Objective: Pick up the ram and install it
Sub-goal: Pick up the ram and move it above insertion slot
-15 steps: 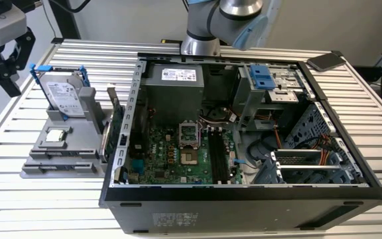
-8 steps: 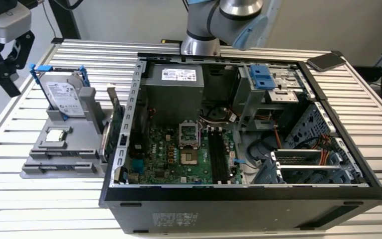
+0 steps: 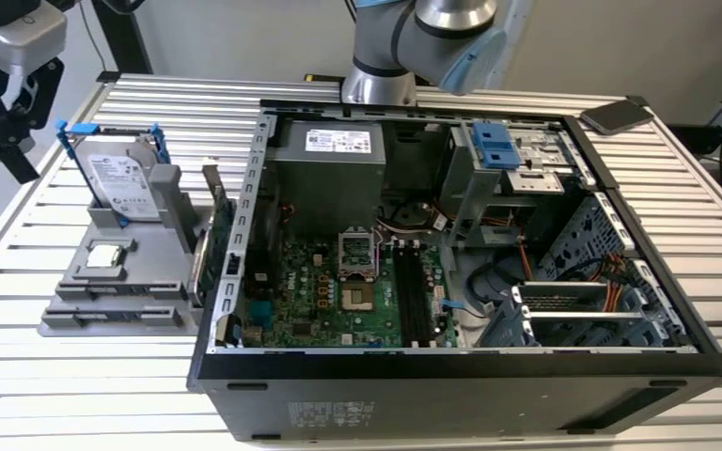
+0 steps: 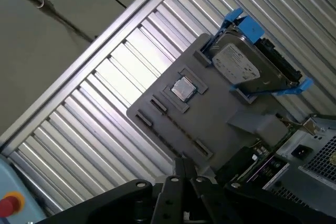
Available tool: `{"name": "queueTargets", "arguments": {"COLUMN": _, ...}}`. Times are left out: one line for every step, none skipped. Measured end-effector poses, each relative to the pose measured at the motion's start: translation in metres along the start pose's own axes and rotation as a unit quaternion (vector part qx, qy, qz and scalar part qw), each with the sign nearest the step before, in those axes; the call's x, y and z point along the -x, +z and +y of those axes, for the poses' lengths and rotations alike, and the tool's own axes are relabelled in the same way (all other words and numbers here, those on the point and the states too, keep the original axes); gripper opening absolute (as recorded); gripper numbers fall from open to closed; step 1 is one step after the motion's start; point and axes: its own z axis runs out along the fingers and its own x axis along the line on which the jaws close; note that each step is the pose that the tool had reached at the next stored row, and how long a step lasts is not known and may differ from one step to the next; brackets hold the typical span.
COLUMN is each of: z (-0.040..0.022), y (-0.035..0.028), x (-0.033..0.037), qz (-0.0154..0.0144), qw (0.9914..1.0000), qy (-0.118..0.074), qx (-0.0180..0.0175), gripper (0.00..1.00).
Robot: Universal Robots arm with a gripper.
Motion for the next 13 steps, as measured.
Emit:
{"name": "queueTargets", "arguments": {"z": 0.0000, "y": 0.0000, "x": 0.0000, "qz": 0.0004, "qw": 0.99997, "qy": -0.008, "qx": 0.0002, "gripper": 0.00}}
{"name": "queueTargets", "arguments": {"z": 0.0000, "y": 0.0000, "x": 0.0000, "qz": 0.0008, "qw": 0.99988, "qy": -0.016, "qx": 0.0004, "gripper": 0.00}}
{"name": "queueTargets", "arguments": {"z": 0.0000, "y": 0.0000, "x": 0.0000, "qz": 0.0012, "qw": 0.99973, "qy": -0.023, "qx": 0.0005, "gripper": 0.00}}
{"name": "queueTargets", "arguments": {"z": 0.0000, "y": 0.0000, "x": 0.0001, "qz": 0.0016, "qw": 0.99951, "qy": -0.031, "qx": 0.0007, "gripper": 0.00}}
{"name": "queueTargets", "arguments": {"z": 0.0001, "y": 0.0000, "x": 0.0001, "qz": 0.0020, "qw": 0.99920, "qy": -0.040, "qx": 0.0009, "gripper": 0.00}}
{"name": "queueTargets", "arguments": {"z": 0.0001, "y": 0.0000, "x": 0.0002, "qz": 0.0024, "qw": 0.99886, "qy": -0.048, "qx": 0.0011, "gripper": 0.00}}
{"name": "queueTargets", "arguments": {"z": 0.0001, "y": 0.0000, "x": 0.0002, "qz": 0.0028, "qw": 0.99847, "qy": -0.055, "qx": 0.0013, "gripper": 0.00}}
{"name": "queueTargets", "arguments": {"z": 0.0002, "y": 0.0000, "x": 0.0002, "qz": 0.0032, "qw": 0.99794, "qy": -0.064, "qx": 0.0015, "gripper": 0.00}}
{"name": "queueTargets", "arguments": {"z": 0.0002, "y": 0.0000, "x": 0.0002, "qz": 0.0040, "qw": 0.99665, "qy": -0.082, "qx": 0.0019, "gripper": 0.00}}
{"name": "queueTargets", "arguments": {"z": 0.0002, "y": 0.0000, "x": 0.0002, "qz": 0.0045, "qw": 0.99587, "qy": -0.091, "qx": 0.0021, "gripper": 0.00}}
{"name": "queueTargets", "arguments": {"z": 0.0002, "y": 0.0000, "x": 0.0002, "qz": 0.0049, "qw": 0.99502, "qy": -0.100, "qx": 0.0023, "gripper": 0.00}}
{"name": "queueTargets", "arguments": {"z": 0.0002, "y": 0.0000, "x": 0.0002, "qz": 0.0054, "qw": 0.99405, "qy": -0.109, "qx": 0.0025, "gripper": 0.00}}
{"name": "queueTargets", "arguments": {"z": 0.0003, "y": 0.0000, "x": 0.0002, "qz": 0.0058, "qw": 0.99303, "qy": -0.118, "qx": 0.0027, "gripper": 0.00}}
